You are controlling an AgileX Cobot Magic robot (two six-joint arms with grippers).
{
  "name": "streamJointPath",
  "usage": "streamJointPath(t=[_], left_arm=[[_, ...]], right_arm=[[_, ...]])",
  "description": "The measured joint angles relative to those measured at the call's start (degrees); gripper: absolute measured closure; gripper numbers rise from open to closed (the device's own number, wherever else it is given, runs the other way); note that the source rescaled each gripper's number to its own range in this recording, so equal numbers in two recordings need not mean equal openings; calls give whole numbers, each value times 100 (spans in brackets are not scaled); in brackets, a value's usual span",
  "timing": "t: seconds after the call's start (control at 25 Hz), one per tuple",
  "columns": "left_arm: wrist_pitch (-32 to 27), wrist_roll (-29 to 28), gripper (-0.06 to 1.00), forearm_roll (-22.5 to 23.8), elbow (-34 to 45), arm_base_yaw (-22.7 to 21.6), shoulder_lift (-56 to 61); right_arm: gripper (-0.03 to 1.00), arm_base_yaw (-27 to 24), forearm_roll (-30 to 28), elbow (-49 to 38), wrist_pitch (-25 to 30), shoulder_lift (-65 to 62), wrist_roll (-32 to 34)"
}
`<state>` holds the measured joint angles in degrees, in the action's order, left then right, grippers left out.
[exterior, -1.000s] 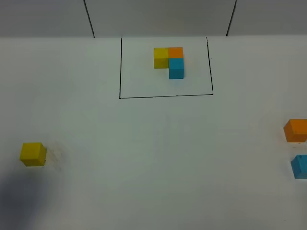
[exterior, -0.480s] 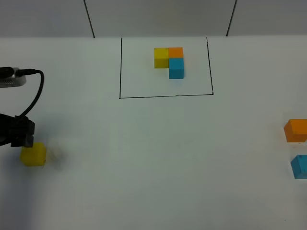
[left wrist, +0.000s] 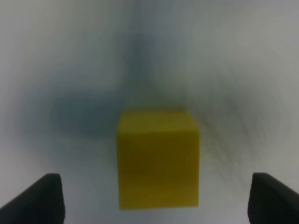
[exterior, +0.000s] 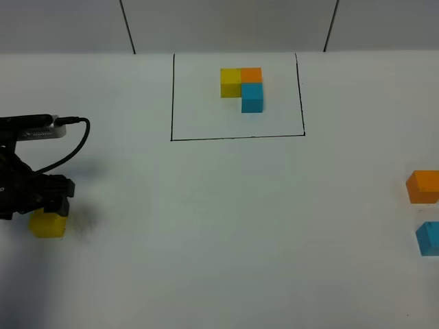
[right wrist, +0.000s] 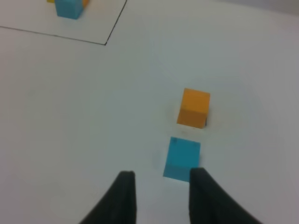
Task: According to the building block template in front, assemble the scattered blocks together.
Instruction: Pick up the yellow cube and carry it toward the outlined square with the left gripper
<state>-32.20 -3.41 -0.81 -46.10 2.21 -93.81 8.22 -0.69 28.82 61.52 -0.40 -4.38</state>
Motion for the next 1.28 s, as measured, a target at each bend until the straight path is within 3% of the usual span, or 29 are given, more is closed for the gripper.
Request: streamJointPath(t=[0.36,0.44,0.52,0.6,0.64,0.68,0.8,0.92,1.16,1.28], left_arm=[[498,2,26,0,0,0,-646],[540,2,30,0,0,0,-719],[588,2,45,0,0,0,-750],[601,2,74,0,0,0,-755],[601,14,94,6,0,0,-760],[606,106,92,12,-6,0,-760],[531,750,92,49,-52,0,-760],[278,1756,92,-40,-345,142,-751],[-42,4208,92,-891,-1330,1195,-683],[-470,4941,92,-1126,-2060,1770,-816]], right_arm=[[97,0,0,0,0,0,0],[97,0,0,0,0,0,0],[97,0,0,0,0,0,0],[97,0,0,0,0,0,0],[97,0,0,0,0,0,0],[97,0,0,0,0,0,0],[97,0,0,0,0,0,0],[97,0,0,0,0,0,0],[97,0,0,0,0,0,0],[97,0,0,0,0,0,0]])
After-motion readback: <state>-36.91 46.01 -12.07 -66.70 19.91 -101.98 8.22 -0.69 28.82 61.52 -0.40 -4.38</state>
